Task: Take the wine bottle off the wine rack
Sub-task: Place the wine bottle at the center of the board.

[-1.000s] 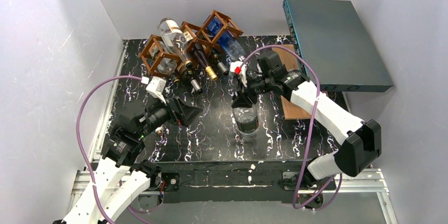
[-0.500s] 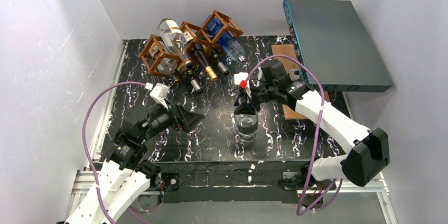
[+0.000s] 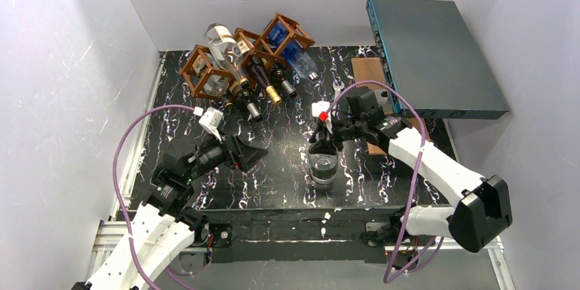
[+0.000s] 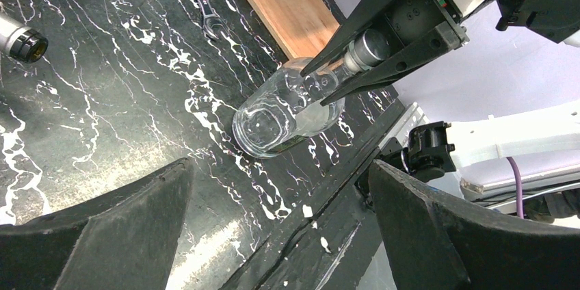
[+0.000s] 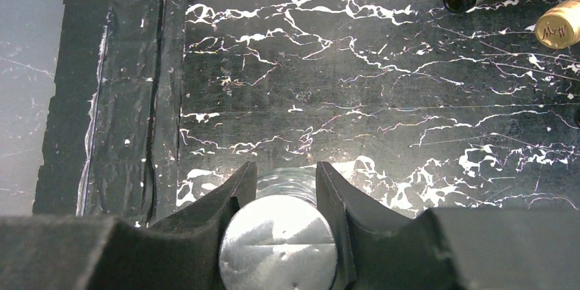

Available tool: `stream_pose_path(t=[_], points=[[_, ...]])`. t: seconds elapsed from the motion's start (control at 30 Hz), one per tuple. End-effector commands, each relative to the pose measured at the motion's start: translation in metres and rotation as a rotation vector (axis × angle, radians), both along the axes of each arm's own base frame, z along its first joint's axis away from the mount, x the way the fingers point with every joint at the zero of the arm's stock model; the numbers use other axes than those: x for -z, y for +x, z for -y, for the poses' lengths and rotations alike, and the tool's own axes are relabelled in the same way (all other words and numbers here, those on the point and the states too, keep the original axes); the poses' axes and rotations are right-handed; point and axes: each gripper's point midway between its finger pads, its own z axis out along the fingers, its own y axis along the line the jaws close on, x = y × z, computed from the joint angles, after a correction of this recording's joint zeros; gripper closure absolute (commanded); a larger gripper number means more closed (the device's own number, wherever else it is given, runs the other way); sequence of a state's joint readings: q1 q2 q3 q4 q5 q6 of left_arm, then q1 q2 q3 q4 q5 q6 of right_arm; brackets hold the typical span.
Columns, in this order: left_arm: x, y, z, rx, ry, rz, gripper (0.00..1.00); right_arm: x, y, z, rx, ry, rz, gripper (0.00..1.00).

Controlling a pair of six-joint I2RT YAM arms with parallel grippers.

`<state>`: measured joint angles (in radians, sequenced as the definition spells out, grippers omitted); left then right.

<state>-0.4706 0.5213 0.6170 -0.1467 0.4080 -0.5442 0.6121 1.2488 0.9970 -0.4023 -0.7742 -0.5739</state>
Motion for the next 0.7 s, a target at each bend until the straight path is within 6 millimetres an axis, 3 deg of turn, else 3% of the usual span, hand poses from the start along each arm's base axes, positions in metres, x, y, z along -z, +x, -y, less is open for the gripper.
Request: stream_pose_path(t=[0.0,0.1,0.33,0.43,0.53,0.67], points=[[-0.002,0.0,0.006,0.036,-0.015,0.015,0.02,-0.026,0.001,0.0,-0.048,0.095,0.117,0.66],[-0.001,0.0,0.007,0.048,-0.013,0.018,0.02,-0.026,-0.005,0.006,-0.071,0.095,0.11,0.54],[-0.003,-0.005,0.02,0.142,0.028,0.076,0.02,-0.05,-0.009,0.014,-0.087,0.119,0.1,0.28],[-0.003,-0.008,0.03,0.192,0.069,0.14,0.02,-0.07,-0.013,0.02,-0.103,0.128,0.116,0.19],[-0.002,-0.012,0.042,0.251,0.122,0.209,0.02,-0.104,-0.019,0.025,-0.135,0.142,0.15,0.1],[-0.001,-0.009,0.062,0.307,0.198,0.331,0.02,-0.135,-0.014,0.032,-0.095,0.152,0.173,0.02]])
